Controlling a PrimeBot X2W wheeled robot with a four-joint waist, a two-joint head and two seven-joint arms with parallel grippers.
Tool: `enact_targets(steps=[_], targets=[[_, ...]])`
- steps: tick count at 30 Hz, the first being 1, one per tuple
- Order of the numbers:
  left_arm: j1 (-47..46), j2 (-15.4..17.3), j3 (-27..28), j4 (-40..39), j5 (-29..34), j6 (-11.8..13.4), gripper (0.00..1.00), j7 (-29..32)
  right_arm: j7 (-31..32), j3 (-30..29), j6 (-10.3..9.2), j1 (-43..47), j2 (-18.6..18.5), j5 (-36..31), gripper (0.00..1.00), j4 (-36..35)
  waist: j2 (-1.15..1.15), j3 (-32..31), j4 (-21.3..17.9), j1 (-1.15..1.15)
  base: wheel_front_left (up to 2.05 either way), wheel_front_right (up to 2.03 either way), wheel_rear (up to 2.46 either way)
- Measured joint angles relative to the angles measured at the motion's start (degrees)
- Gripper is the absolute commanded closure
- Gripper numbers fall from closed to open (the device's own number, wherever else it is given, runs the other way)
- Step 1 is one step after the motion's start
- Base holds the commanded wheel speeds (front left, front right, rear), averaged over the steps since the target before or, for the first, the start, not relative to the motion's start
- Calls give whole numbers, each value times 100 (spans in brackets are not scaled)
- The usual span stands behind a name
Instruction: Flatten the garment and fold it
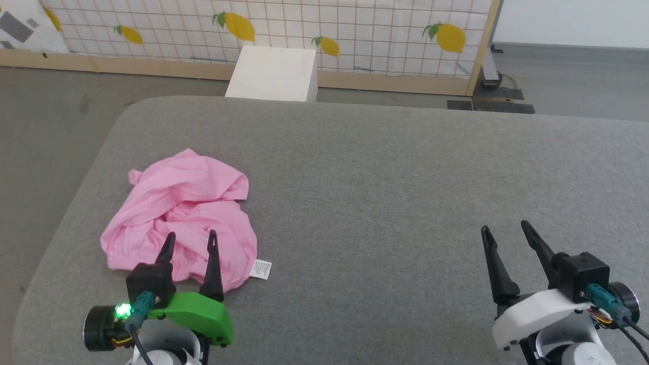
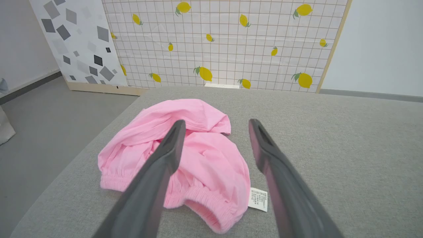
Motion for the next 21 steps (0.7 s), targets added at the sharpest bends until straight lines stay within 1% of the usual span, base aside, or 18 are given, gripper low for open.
enact_targets(steps=[11, 21], targets=[[112, 0, 8, 47, -119, 63, 0, -122, -97, 9, 0, 78, 1, 125, 0, 56, 0, -27, 329, 0, 0, 0, 0], [182, 0, 3, 93, -216, 120, 0, -244, -159, 22, 0, 111, 1, 292, 0, 102, 0, -48, 704, 0, 0, 0, 0]])
